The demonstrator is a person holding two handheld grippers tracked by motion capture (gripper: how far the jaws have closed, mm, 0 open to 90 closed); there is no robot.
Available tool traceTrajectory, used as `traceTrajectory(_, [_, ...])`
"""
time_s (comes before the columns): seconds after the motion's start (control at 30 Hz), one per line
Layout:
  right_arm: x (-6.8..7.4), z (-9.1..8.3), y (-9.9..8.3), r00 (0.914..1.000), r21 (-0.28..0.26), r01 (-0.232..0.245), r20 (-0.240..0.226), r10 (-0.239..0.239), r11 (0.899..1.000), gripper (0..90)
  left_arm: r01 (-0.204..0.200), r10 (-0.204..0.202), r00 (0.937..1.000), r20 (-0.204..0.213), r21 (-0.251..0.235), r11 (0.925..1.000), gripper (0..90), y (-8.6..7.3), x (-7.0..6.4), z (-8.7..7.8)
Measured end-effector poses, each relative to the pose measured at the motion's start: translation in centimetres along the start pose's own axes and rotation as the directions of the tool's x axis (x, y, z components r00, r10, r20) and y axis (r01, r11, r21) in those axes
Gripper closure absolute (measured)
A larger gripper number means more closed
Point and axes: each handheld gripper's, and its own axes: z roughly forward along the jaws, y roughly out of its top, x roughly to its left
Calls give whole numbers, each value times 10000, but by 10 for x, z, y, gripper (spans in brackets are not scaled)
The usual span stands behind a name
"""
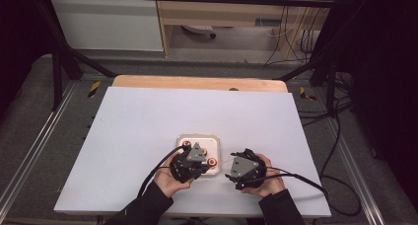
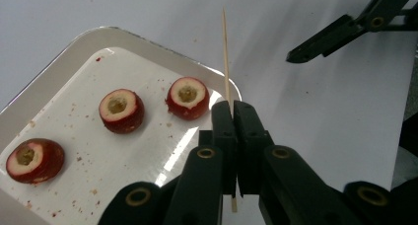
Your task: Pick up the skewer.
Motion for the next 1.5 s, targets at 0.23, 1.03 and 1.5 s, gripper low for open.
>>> traceTrajectory(0.23, [4,5,1,9954,183,962,-68,-961,9952,434,-297,296,9993,214,48,9995,883,9,-8,5])
traceTrajectory(1.03, [14,9,-5,9332,640,3576,-611,-3540,9317,812,-751,731,9948,708,266,9968,883,14,-19,15])
traceTrajectory(1.5, [16,9,-5,9129,889,4075,-676,-4027,9089,886,-639,601,9960,665,567,9963,851,14,-15,16])
